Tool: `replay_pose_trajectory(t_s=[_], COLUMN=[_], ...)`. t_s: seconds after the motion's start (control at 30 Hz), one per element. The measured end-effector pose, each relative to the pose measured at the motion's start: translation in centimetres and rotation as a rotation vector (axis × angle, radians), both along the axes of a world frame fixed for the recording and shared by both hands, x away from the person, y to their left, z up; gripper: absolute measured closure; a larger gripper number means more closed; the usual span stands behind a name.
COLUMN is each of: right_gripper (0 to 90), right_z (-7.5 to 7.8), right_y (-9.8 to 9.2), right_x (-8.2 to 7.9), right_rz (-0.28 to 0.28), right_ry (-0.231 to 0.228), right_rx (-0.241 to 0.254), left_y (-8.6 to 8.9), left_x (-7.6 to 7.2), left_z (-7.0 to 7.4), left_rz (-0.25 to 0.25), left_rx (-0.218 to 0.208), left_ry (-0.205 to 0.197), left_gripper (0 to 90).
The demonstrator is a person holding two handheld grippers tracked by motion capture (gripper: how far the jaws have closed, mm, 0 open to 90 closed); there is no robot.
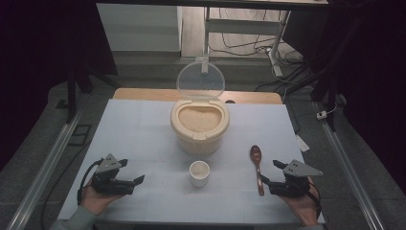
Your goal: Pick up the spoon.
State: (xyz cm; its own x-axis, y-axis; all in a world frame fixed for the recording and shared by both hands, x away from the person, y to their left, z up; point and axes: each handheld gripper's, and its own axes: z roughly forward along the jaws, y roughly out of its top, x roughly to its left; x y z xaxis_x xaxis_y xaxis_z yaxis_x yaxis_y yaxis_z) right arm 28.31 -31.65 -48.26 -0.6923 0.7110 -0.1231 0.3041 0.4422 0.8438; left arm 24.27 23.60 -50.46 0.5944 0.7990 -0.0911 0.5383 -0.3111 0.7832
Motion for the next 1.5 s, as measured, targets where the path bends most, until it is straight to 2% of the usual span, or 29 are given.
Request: replay_pose_trajectory(t_s=[0.57, 0.73, 0.8, 0.93, 1.03, 1.1, 1.23, 1.3, 1.5], right_gripper=[28.8, 28.9, 29.3, 30.0, 30.7, 31.3, 31.6, 31.7, 33.1], right_z=[0.3, 0.4, 0.7, 1.5, 2.2, 2.5, 2.9, 3.0, 3.6], right_y=[0.2, 0.5, 0.8, 1.3, 1.9, 2.4, 3.3, 3.5, 4.8], right_x=[-0.1, 0.0, 0.0, 0.1, 0.2, 0.3, 0.4, 0.5, 1.4], right_rz=[-0.015, -0.024, -0.037, -0.061, -0.082, -0.090, -0.103, -0.104, -0.147], right_ry=[0.021, 0.037, 0.042, 0.079, 0.105, 0.130, 0.180, 0.188, 0.267], right_rx=[-0.005, -0.020, -0.043, -0.064, -0.116, -0.133, -0.164, -0.177, -0.232], left_y=[0.1, 0.1, 0.1, 0.0, 0.0, 0.0, -0.1, -0.1, -0.2], left_x=[0.3, 0.3, 0.3, 0.3, 0.3, 0.3, 0.2, 0.2, 0.3], left_z=[-0.1, -0.1, -0.2, -0.3, -0.3, -0.3, -0.3, -0.3, -0.4], left_rz=[0.008, 0.007, -0.001, -0.009, -0.012, -0.013, -0.013, -0.013, -0.018], left_rx=[0.003, 0.002, 0.005, 0.010, 0.012, 0.010, 0.014, 0.014, 0.019], left_ry=[0.007, 0.008, 0.009, 0.013, 0.016, 0.016, 0.016, 0.017, 0.024], left_gripper=[10.6, 10.6, 10.6, 10.6, 10.6, 10.6, 10.6, 10.6, 10.6])
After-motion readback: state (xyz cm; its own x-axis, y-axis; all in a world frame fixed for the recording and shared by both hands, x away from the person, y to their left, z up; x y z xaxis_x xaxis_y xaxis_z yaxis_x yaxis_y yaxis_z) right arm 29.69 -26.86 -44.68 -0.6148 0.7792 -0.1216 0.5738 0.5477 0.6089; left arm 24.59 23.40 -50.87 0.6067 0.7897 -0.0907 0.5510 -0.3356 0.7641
